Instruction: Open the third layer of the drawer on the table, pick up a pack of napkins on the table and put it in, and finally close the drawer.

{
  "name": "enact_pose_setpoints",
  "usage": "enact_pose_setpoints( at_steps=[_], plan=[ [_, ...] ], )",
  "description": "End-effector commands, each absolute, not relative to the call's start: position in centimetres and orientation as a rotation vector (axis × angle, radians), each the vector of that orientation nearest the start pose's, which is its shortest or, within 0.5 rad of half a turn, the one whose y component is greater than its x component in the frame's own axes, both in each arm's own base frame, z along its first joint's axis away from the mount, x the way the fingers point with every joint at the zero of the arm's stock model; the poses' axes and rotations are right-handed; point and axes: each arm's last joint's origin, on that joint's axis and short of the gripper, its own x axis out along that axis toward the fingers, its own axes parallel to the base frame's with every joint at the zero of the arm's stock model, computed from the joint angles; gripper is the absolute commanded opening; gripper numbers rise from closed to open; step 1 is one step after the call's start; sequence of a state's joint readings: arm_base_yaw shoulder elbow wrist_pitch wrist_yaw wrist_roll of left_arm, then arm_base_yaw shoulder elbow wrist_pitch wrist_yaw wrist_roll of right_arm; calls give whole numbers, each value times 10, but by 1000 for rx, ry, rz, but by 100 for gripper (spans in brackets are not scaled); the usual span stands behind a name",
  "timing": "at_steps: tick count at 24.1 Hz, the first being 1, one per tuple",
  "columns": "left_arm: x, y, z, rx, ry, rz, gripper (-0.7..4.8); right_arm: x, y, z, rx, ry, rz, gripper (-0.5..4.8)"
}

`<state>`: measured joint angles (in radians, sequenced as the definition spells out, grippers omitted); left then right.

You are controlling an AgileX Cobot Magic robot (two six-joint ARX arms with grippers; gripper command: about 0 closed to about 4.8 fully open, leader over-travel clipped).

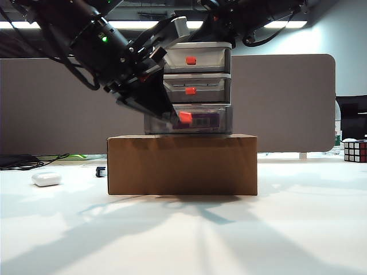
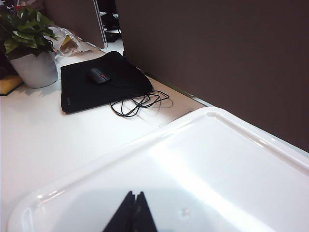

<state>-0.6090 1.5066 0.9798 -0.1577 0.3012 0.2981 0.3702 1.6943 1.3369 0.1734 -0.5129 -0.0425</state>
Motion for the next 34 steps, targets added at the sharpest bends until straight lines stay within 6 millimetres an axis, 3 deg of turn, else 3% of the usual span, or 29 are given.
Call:
enact_pose_setpoints(
  at_steps=[1,9,22,25,29,34],
  plan=[
    [263,-192,243,381,464,-914,-6,361,156,308,-16,257,889,-6],
    [278,-195,237,390,381,-831,-6,361,156,306,-31,274,891,-6],
    [285,-195,236,413,350,-715,-6,360,155,304,-94,277,898,-6],
    [261,-184,250,426,426,-788,-6,344,147,335,-201,160,836,-6],
    [221,-159,275,396,319,-777,-6,312,130,372,-221,100,799,-6],
    [170,-124,286,342,217,-758,-6,266,109,386,-198,72,778,-6]
  ],
)
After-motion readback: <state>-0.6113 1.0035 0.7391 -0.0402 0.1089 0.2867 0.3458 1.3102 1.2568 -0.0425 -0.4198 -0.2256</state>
